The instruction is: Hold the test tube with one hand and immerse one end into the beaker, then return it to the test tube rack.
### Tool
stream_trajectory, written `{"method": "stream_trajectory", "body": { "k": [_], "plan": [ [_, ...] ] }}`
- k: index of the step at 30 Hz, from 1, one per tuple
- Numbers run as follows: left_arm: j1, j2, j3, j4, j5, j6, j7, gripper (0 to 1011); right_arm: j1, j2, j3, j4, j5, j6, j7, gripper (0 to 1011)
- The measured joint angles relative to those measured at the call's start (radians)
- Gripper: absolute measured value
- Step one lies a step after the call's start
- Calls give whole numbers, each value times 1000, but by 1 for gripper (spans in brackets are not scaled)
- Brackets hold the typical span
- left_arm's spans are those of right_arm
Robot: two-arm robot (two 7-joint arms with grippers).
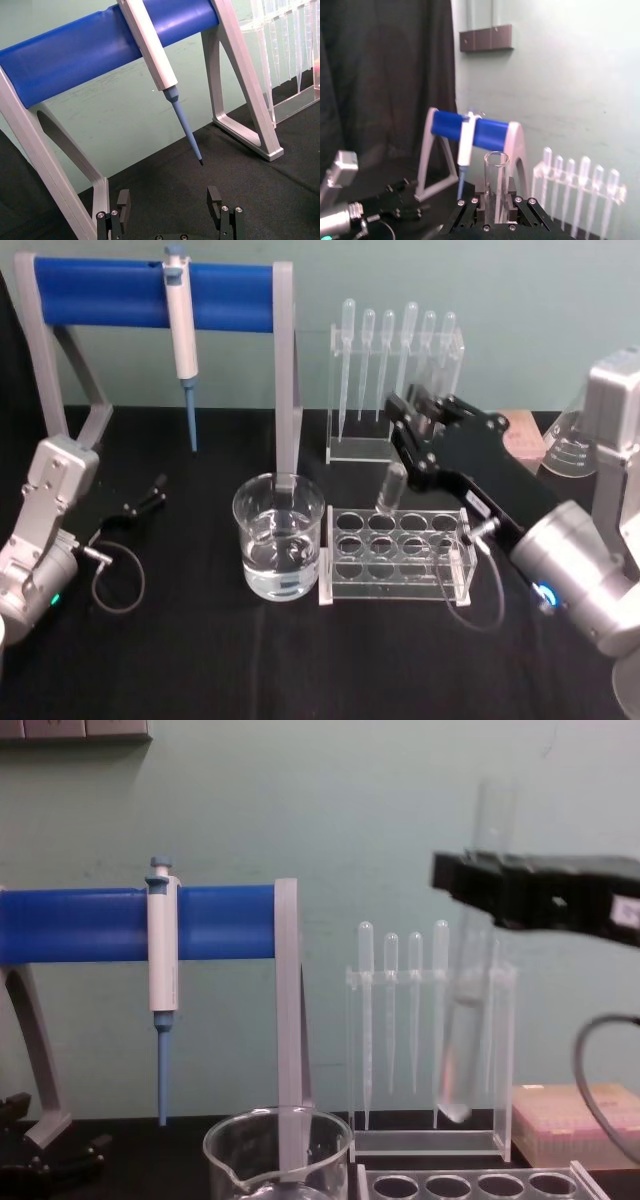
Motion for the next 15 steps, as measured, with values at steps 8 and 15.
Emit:
{"method": "stream_trajectory", "body": {
  "k": [8,15],
  "plan": [
    [0,0,0,0,0,0,0,1000,-27,-3,0,78,-30,-80,-7,226],
    [0,0,0,0,0,0,0,1000,-16,-24,-8,136,-42,-111,-6,226]
  ]
}}
